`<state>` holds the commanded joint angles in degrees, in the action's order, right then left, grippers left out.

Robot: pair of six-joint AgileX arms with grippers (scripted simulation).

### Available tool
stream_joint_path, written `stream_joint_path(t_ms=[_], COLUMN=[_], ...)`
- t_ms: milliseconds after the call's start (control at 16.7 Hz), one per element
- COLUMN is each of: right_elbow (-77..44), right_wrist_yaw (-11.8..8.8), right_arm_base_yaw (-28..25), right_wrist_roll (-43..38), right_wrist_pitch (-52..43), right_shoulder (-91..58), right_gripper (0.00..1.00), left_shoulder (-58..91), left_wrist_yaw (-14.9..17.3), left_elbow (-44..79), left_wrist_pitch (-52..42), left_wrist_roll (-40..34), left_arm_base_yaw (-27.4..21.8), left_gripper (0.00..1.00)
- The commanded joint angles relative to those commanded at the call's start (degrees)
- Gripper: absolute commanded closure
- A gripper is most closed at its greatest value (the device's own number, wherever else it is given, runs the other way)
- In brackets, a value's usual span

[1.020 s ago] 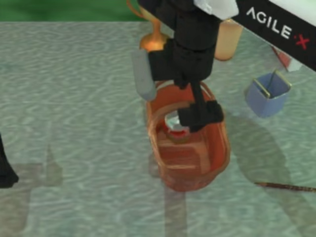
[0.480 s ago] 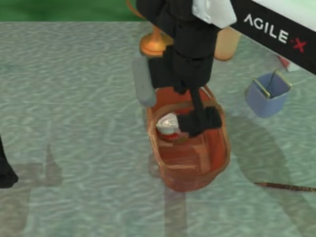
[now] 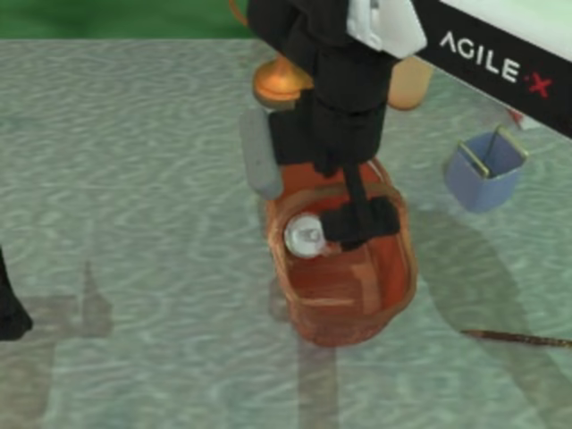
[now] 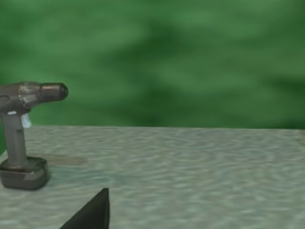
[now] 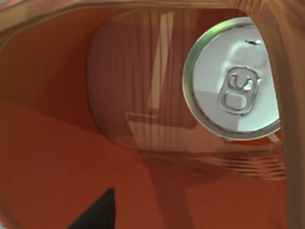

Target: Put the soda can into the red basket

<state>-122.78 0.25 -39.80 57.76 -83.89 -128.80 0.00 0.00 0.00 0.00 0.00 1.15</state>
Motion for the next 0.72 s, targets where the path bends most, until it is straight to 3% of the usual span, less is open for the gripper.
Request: stream_joint_path(t_ms=[660, 720], right_elbow=[0.0, 0.0], right_wrist_yaw=[0.0, 0.0], right_arm_base_yaw=[0.0, 0.0], right_wrist_roll=[0.0, 0.0], right_wrist_pitch=[0.0, 0.0], right_shoulder=[0.0, 0.0], right_gripper=[0.98, 1.0], left_shoulder=[0.0, 0.0], left_wrist_yaw=[0.0, 0.0], left_elbow=[0.0, 0.0], left_wrist_pitch=[0.0, 0.0], left_wrist_roll=[0.0, 0.0], left_arm_base_yaw=[0.0, 0.0], left_gripper=[0.0, 0.0])
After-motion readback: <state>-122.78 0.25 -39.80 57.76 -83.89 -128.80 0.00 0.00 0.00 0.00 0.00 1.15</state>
